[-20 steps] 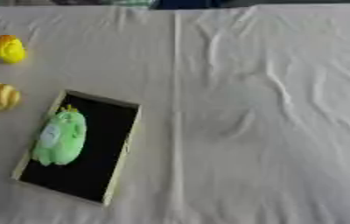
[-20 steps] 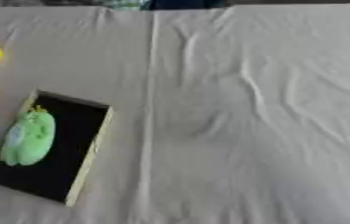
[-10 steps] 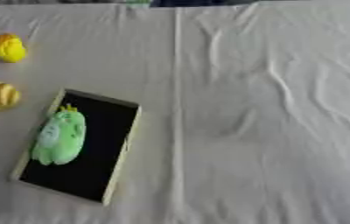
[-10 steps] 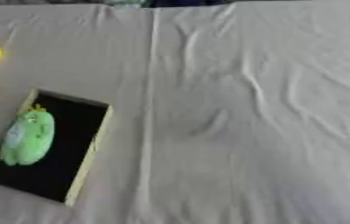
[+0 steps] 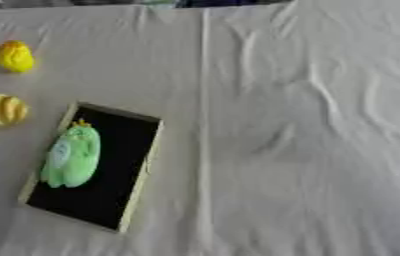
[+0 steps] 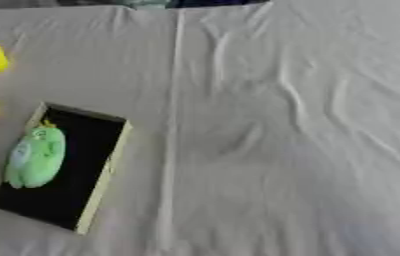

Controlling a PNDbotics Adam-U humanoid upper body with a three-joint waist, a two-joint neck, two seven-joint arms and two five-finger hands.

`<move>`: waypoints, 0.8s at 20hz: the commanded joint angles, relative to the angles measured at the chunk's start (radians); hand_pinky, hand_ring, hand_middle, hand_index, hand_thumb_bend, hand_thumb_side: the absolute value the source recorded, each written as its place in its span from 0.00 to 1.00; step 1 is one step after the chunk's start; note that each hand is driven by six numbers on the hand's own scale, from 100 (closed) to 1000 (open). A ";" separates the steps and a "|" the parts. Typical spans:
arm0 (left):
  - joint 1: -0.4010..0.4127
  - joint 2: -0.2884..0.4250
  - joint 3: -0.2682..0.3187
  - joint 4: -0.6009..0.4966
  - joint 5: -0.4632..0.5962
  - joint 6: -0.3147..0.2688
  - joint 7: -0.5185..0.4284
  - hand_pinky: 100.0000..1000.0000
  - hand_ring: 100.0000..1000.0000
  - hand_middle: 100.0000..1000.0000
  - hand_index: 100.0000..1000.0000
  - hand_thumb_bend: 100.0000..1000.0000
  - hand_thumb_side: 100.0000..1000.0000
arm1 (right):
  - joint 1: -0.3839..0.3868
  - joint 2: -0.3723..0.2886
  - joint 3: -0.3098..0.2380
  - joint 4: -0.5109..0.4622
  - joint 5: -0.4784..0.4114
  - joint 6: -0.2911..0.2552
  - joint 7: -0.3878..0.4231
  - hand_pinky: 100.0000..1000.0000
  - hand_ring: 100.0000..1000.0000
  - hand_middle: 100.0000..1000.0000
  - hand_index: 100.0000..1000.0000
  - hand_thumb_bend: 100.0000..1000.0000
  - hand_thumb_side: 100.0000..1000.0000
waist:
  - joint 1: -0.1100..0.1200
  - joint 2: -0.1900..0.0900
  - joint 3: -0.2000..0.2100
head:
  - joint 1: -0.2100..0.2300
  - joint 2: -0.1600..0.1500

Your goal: Pick up objects on the table and place them in the box.

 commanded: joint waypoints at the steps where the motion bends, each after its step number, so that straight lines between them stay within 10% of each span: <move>1: 0.011 0.102 -0.038 0.054 -0.043 0.043 -0.039 0.84 0.78 0.73 0.91 0.06 0.03 | -0.004 -0.042 -0.009 -0.014 0.007 -0.003 0.000 0.97 0.83 0.65 0.83 0.00 0.48 | 0.003 -0.024 0.001 | -0.008 0.010; 16: -0.054 0.413 -0.222 0.365 -0.174 0.234 -0.230 0.91 0.86 0.81 0.92 0.44 0.00 | -0.020 -0.038 0.007 -0.014 -0.004 -0.004 0.015 0.97 0.83 0.65 0.83 0.00 0.48 | -0.008 -0.026 -0.019 | 0.033 0.016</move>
